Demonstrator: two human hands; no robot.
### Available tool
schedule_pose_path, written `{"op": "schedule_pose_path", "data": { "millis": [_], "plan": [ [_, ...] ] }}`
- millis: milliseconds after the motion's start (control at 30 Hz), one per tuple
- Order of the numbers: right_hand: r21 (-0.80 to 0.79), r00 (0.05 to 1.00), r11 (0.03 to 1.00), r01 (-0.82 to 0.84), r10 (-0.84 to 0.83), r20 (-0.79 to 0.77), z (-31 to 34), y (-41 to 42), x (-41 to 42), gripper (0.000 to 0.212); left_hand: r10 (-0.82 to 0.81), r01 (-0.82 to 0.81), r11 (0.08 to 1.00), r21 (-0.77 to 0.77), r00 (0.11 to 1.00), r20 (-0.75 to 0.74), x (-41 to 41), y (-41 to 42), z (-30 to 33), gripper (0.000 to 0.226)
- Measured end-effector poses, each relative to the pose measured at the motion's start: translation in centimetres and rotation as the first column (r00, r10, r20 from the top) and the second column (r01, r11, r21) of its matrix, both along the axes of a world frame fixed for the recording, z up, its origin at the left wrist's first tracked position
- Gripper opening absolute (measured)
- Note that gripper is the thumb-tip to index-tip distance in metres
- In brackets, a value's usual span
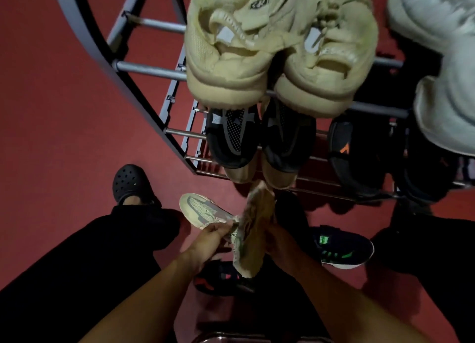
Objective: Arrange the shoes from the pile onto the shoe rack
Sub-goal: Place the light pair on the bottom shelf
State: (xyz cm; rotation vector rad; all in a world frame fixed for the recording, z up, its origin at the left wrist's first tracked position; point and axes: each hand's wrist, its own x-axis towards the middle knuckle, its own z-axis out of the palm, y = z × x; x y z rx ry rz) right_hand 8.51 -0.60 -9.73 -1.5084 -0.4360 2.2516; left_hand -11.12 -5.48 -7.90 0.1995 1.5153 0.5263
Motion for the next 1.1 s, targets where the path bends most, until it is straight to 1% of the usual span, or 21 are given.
{"op": "schedule_pose_path", "data": {
  "millis": [33,67,100,133,200,300,400,467,500,533,567,600,633,667,700,767,833,967,1033,1067,1100],
  "plan": [
    [-0.078,0.989,0.995,0.069,-0.079,-0.123,0.8,-0.1,0.2,0.050,0.015,-0.015,1.000,-0.007,0.998,0.062,0.6,0.0,1.2,0.043],
    [-0.132,0.962,0.982,0.137,-0.164,-0.218,1.1,-0.2,0.3,0.048,0.043,-0.041,0.999,-0.016,0.991,0.123,1.0,-0.2,1.9,0.045],
    [-0.161,0.941,0.971,0.174,-0.213,-0.265,1.7,-0.3,0.3,0.047,0.073,-0.069,0.997,-0.025,0.981,0.178,1.5,-0.3,2.6,0.048],
    [-0.178,0.937,0.966,0.185,-0.228,-0.265,2.0,-0.3,0.4,0.050,0.095,-0.091,0.995,-0.029,0.970,0.223,1.9,-0.4,3.4,0.051],
    [-0.138,0.963,0.979,0.153,-0.179,-0.202,3.2,-0.4,0.4,0.058,0.153,-0.152,0.988,-0.027,0.943,0.294,2.5,-0.5,4.4,0.050],
    [-0.039,0.999,0.999,0.034,-0.035,-0.033,4.6,-1.2,0.8,0.046,0.242,-0.248,0.969,-0.023,0.915,0.324,3.4,-0.5,5.7,0.042],
    [0.026,0.997,0.999,-0.037,0.035,0.066,6.0,-1.7,1.4,0.035,0.295,-0.298,0.954,-0.043,0.897,0.329,4.5,-0.3,6.8,0.044],
    [0.119,0.969,0.986,-0.118,0.087,0.232,6.9,-1.7,1.5,0.033,0.236,-0.241,0.970,-0.017,0.934,0.268,5.3,-0.3,6.6,0.048],
    [0.210,0.938,0.962,-0.174,0.097,0.333,7.1,-1.7,1.6,0.029,0.209,-0.213,0.977,-0.004,0.953,0.219,5.6,-0.3,6.6,0.050],
    [0.334,0.892,0.912,-0.238,0.069,0.448,7.4,-1.6,1.7,0.022,0.185,-0.189,0.982,0.006,0.967,0.175,5.8,-0.3,6.5,0.052],
    [0.446,0.867,0.854,-0.270,0.014,0.499,7.6,-1.7,1.9,0.010,0.165,-0.169,0.985,0.017,0.976,0.139,5.9,-0.4,6.4,0.053],
    [0.517,0.864,0.802,-0.298,-0.004,0.504,7.7,-1.9,2.1,0.004,0.149,-0.153,0.988,0.030,0.984,0.100,6.0,-0.4,6.5,0.054],
    [0.539,0.864,0.768,-0.345,0.035,0.503,7.9,-2.1,2.2,0.013,0.129,-0.131,0.991,0.040,0.990,0.065,6.0,-0.4,6.5,0.056],
    [0.531,0.869,0.745,-0.403,0.130,0.477,8.4,-2.3,2.2,0.018,0.111,-0.113,0.993,0.047,0.993,0.036,6.1,-0.5,6.6,0.057],
    [0.510,0.847,0.708,-0.489,0.246,0.471,8.9,-2.6,2.1,0.018,0.094,-0.095,0.994,0.051,0.995,0.017,6.1,-0.5,6.5,0.060],
    [0.472,0.761,0.616,-0.631,0.370,0.533,9.0,-3.0,2.3,0.021,0.064,-0.064,0.997,0.045,0.998,-0.011,6.1,-0.6,6.3,0.064],
    [0.465,0.731,0.582,-0.667,0.391,0.559,9.1,-3.0,2.5,0.030,0.051,-0.050,0.998,0.045,0.998,-0.023,6.1,-0.6,6.0,0.068],
    [0.436,0.762,0.643,-0.629,0.401,0.508,9.0,-2.7,2.5,0.041,0.023,-0.023,0.999,0.043,1.000,-0.010,5.8,-0.5,5.3,0.067],
    [0.439,0.755,0.631,-0.640,0.410,0.512,9.5,-2.4,2.4,0.032,-0.023,0.025,0.999,0.039,0.998,-0.063,6.0,-0.2,5.4,0.063],
    [0.453,0.744,0.605,-0.655,0.412,0.525,9.7,-2.3,2.3,0.024,-0.057,0.063,0.997,0.045,0.992,-0.115,6.0,-0.1,5.2,0.062],
    [0.474,0.720,0.554,-0.684,0.410,0.560,10.2,-2.0,2.2,0.016,-0.106,0.116,0.992,0.049,0.981,-0.162,5.8,0.0,5.1,0.062]
  ]
}}
